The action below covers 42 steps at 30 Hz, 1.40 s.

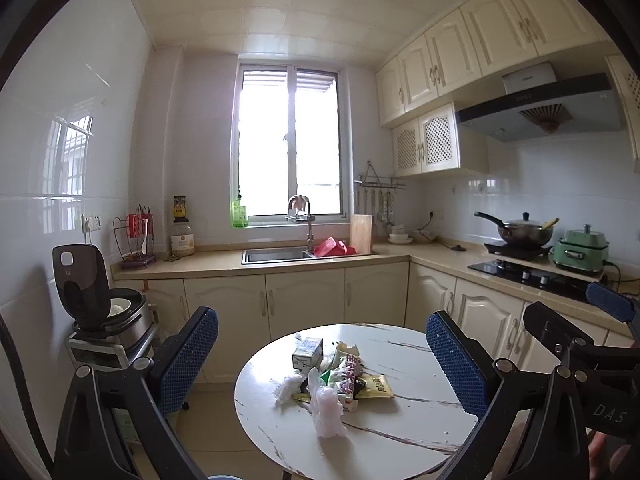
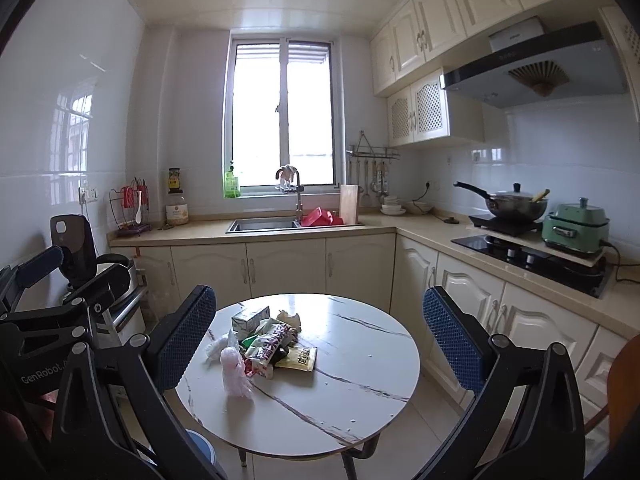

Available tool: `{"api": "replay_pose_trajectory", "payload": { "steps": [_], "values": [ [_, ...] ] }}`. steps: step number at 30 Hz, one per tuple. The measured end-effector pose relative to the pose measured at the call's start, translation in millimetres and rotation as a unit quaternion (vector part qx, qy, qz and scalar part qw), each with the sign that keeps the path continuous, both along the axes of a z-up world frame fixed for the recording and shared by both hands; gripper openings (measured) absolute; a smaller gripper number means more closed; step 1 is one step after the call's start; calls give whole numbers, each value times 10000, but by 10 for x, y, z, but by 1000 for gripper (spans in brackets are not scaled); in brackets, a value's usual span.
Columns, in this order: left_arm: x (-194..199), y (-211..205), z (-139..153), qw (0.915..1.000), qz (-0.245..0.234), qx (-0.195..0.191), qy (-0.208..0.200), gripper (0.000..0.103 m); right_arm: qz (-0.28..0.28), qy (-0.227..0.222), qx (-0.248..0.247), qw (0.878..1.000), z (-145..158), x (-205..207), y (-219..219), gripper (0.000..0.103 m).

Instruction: Collect trash

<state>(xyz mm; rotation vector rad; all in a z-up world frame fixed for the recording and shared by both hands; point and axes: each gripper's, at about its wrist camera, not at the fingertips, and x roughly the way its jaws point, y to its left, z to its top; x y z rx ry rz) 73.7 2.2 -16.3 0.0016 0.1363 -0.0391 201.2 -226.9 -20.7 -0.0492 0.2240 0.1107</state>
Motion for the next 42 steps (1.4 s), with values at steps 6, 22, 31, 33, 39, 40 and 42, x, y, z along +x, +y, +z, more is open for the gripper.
{"api": "replay_pose_trajectory", "payload": {
  "steps": [6,22,31,33,39,40,42],
  "values": [
    [-17,-8,-11,10000,19,4,1,102,8,20,-2,10000,14,2,4,103],
    [-33,-15,14,10000,35,65,3,102,17,36,44,10000,10,19,12,103],
    [-24,-14,28,10000,21,85,1,102,9,24,58,10000,18,30,2,103],
    [-24,-14,29,10000,22,73,-2,102,12,26,61,10000,16,35,6,103],
    [0,-27,41,9999,24,99,27,102,20,45,89,9999,6,61,3,103],
    [6,-27,33,9999,21,105,35,102,22,45,92,9999,0,71,4,103],
    [41,-26,27,9999,7,124,57,102,30,58,90,9999,-8,96,-3,103]
  ]
}}
